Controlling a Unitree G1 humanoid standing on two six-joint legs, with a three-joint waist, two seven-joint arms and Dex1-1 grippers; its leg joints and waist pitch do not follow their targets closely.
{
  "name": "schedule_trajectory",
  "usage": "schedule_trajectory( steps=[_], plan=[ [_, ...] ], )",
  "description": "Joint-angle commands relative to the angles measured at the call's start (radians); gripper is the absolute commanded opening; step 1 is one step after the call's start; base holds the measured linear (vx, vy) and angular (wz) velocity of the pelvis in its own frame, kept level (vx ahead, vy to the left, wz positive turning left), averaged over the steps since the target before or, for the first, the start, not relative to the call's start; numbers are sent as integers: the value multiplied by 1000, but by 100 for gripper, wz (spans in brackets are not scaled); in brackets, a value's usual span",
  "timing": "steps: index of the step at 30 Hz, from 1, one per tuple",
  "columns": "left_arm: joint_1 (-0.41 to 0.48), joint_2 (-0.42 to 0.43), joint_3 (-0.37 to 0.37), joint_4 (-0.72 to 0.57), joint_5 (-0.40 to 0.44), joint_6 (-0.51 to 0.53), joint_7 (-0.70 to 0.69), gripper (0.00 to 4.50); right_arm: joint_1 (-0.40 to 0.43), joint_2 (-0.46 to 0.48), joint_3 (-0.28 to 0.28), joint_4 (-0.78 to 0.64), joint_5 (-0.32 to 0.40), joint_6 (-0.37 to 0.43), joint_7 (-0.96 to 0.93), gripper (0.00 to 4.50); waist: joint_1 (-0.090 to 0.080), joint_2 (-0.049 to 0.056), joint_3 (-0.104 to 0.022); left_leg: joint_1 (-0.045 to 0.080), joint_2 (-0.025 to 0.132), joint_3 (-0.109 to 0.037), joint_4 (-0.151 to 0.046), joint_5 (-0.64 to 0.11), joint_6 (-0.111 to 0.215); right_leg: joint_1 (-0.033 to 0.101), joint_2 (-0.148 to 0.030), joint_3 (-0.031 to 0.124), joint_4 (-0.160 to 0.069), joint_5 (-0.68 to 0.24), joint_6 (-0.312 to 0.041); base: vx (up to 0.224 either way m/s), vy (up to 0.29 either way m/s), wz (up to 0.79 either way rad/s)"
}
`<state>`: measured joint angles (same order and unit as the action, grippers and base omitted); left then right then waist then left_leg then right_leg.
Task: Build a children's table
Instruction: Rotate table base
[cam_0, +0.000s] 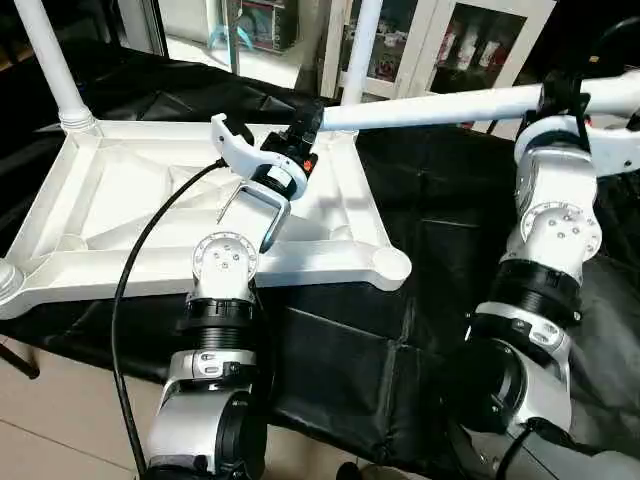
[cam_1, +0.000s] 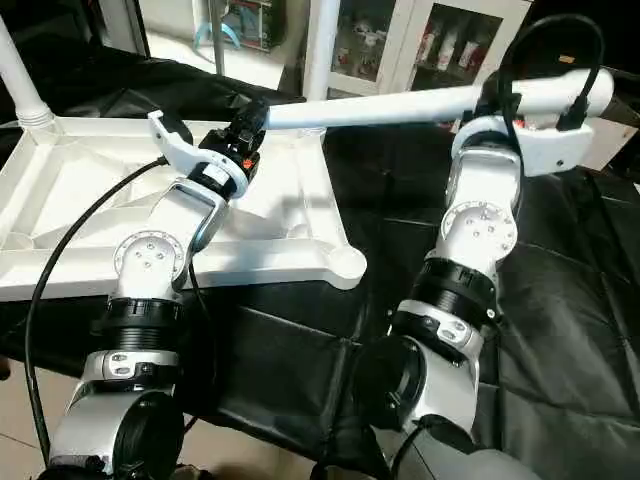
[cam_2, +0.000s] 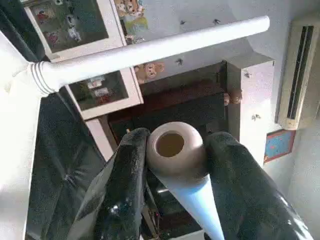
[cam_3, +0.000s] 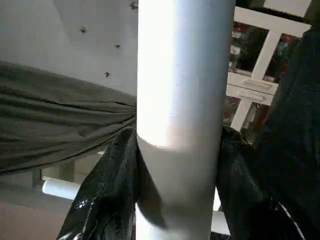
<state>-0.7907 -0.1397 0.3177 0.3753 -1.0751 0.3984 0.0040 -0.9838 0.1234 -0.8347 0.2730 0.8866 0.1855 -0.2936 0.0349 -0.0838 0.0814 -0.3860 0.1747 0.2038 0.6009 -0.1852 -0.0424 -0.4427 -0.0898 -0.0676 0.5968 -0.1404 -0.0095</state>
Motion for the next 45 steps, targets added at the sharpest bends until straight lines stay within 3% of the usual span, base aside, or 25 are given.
schedule_trajectory(
  steps=[1, 5, 7, 11, 17, 21, 23, 25, 26, 27, 28, 29, 31, 33, 34, 35, 36, 37, 38, 39, 43, 45],
  plan=[
    [-74, -188, -16, 10, -4, -5, 10, 161, 1, -8, 28, -31, 17, 5, -8, 178, 2, 4, -89, 24, 31, -10, -58, -56, 54, 70, -32, 38, -42, -76, -128, 0, 0, 0],
    [-81, -182, -11, 18, -14, -23, 19, 155, 12, -21, 50, -28, 8, 27, -5, 178, 3, 4, -90, 24, 31, -11, -57, -58, 48, 70, -31, 38, -42, -82, -122, 0, 0, 0],
    [-87, -177, -6, 20, -18, -34, 22, 154, 23, -29, 68, -30, 15, 41, 9, 234, 3, 4, -90, 24, 31, -11, -57, -56, 47, 71, -31, 37, -41, -79, -121, 0, 0, 0],
    [-96, -173, 1, 22, -24, -46, 27, 154, 33, -34, 80, -34, 29, 71, 11, 268, 3, 4, -91, 23, 31, -11, -57, -52, 52, 72, -32, 38, -41, -67, -124, 0, 0, 0],
    [-131, -146, 27, 45, -55, -86, 30, 145, 84, -44, 120, -53, 70, 175, -3, 333, 5, 8, -90, 24, 30, -13, -57, -54, 43, 72, -30, 38, -42, -71, -114, 0, 0, 0],
    [-143, -136, 40, 56, -63, -98, 37, 139, 105, -47, 133, -68, 92, 223, -5, 344, 6, 8, -90, 23, 31, -13, -58, -56, 34, 73, -33, 38, -40, -67, -122, 0, 0, 0],
    [-154, -126, 48, 62, -68, -105, 35, 137, 142, -72, 187, -84, 69, 308, 11, 346, 8, 7, -89, 24, 30, -14, -58, -48, 32, 76, -29, 37, -42, -61, -118, 0, 0, 0],
    [-166, -109, 52, 69, -74, -103, 25, 136, 206, -117, 284, -116, 8, 417, 52, 346, 11, 7, -91, 22, 31, -16, -58, -35, 17, 79, -31, 38, -41, -41, -111, 0, 0, 0],
    [-166, -109, 52, 69, -74, -103, 25, 135, 206, -117, 284, -116, 8, 417, 52, 346, 11, 7, -91, 22, 31, -16, -58, -35, 17, 79, -31, 38, -41, -41, -111, 0, 0, 0],
    [-174, -98, 57, 75, -78, -103, 22, 135, 265, -162, 368, -151, -62, 469, 90, 346, 14, 6, -92, 20, 29, -17, -57, -34, 11, 81, -34, 38, -41, -45, -104, 0, 0, 0],
    [-174, -98, 57, 75, -78, -103, 22, 135, 265, -162, 368, -151, -62, 469, 90, 346, 17, 4, -91, 20, 28, -16, -56, -35, 9, 83, -32, 38, -45, -49, -95, 0, 0, 0],
    [-181, -92, 63, 84, -79, -106, 21, 134, 301, -197, 421, -175, -98, 487, 106, 346, 18, 6, -91, 21, 30, -16, -58, -46, 5, 81, -35, 40, -45, -62, -90, 0, 0, 0],
    [-186, -87, 67, 91, -79, -109, 19, 134, 329, -228, 464, -196, -127, 497, 124, 346, 24, 5, -90, 23, 32, -18, -59, -58, -6, 80, -35, 40, -48, -86, -73, 0, 0, 0],
    [-196, -69, 71, 105, -75, -115, 12, 134, 393, -335, 588, -260, -205, 507, 207, 346, 29, 6, -87, 24, 34, -21, -61, -89, -28, 79, -35, 38, -54, -133, -58, 0, 0, 0],
    [-196, -69, 71, 105, -75, -115, 12, 133, 393, -335, 588, -260, -205, 507, 207, 346, 30, 6, -87, 23, 35, -23, -61, -90, -36, 80, -36, 38, -54, -134, -53, 0, 0, 0],
    [-198, -64, 72, 107, -75, -116, 10, 133, 413, -376, 633, -283, -231, 507, 241, 346, 27, 8, -84, 21, 33, -20, -61, -114, -40, 75, -37, 39, -58, -158, -52, 0, 0, 0],
    [-201, -59, 75, 109, -76, -114, 9, 133, 430, -410, 666, -306, -256, 513, 265, 346, 30, 3, -87, 20, 33, -22, -59, -115, -42, 79, -38, 38, -56, -156, -52, 0, 0, 0],
    [-203, -53, 77, 111, -74, -113, 5, 133, 447, -441, 691, -332, -277, 518, 285, 346, 32, 6, -84, 18, 32, -23, -60, -119, -39, 80, -38, 39, -58, -156, -55, 0, 0, 0],
    [-203, -53, 77, 111, -74, -113, 5, 133, 447, -441, 691, -332, -277, 518, 285, 346, 32, 3, -84, 17, 32, -22, -59, -120, -36, 81, -38, 39, -58, -159, -52, 0, 0, 0],
    [-206, -47, 80, 113, -72, -110, -1, 133, 462, -464, 707, -358, -300, 521, 302, 374, 32, 2, -85, 16, 32, -23, -59, -120, -32, 81, -38, 39, -58, -164, -51, 0, 0, 0],
    [-209, -18, 72, 120, -47, -96, -31, 133, 506, -659, 884, -448, -583, 388, 340, 399, 35, 4, -84, 14, 33, -27, -57, -116, -51, 81, -39, 39, -61, -178, -36, 0, 0, 0],
    [-207, -13, 64, 118, -38, -91, -36, 133, 503, -692, 915, -451, -655, 331, 339, 423, 32, 1, -82, 13, 29, -23, -55, -142, -46, 78, -38, 38, -66, -224, -34, 0, 0, 0]
  ],
)
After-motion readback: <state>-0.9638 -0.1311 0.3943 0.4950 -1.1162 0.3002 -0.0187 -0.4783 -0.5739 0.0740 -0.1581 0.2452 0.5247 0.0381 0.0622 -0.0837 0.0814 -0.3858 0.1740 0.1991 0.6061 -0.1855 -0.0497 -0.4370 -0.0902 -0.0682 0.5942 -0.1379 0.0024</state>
